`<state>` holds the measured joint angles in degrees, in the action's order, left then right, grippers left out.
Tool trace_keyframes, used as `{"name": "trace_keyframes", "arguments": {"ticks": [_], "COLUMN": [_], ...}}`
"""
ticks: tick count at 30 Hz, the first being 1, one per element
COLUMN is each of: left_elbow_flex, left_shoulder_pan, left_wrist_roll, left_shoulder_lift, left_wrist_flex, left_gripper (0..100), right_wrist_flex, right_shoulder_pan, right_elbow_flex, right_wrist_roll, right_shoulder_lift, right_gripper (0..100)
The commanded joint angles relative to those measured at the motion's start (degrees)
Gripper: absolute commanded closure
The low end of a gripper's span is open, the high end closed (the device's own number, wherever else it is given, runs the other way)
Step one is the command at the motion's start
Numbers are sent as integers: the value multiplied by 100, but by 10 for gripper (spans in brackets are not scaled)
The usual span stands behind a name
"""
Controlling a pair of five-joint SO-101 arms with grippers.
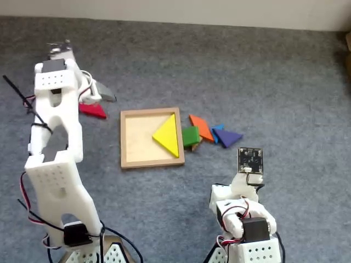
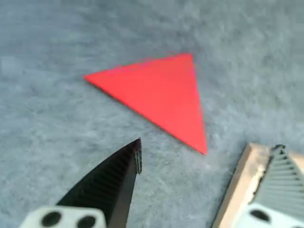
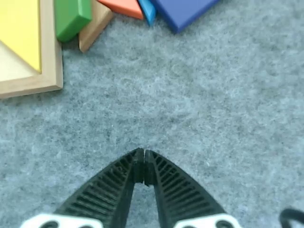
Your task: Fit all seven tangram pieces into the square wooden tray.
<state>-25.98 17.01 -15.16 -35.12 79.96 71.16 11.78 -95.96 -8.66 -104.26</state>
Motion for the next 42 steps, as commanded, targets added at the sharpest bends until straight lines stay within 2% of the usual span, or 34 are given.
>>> {"name": "trace_keyframes", "arguments": {"ticks": [1,11,14,26,32,39,42], "left_elbow_flex": [-110,-1464,-2264,-4760,-5200,-5235,-5235], "left_shoulder_pan": [242,295,391,523,655,673,664], "left_wrist_roll": [-193,-237,-607,-1090,-1046,-1037,-404], "left_shoulder_lift": [171,-1640,-2105,-3679,-3960,-3960,-3952], "left_wrist_flex": [-396,-413,-114,1099,1284,1600,1705], "left_gripper": [606,612,617,625,744,806,877], "right_wrist_flex": [31,31,31,31,31,31,31], "right_shoulder_pan": [-66,-66,-66,-66,-66,-66,-66], "right_elbow_flex": [-576,-576,-576,-576,-576,-576,-576], "right_wrist_roll": [62,62,62,62,62,62,62], "right_shoulder_lift": [-84,-84,-84,-84,-84,-84,-84], "right_gripper": [977,977,977,977,977,977,977]}}
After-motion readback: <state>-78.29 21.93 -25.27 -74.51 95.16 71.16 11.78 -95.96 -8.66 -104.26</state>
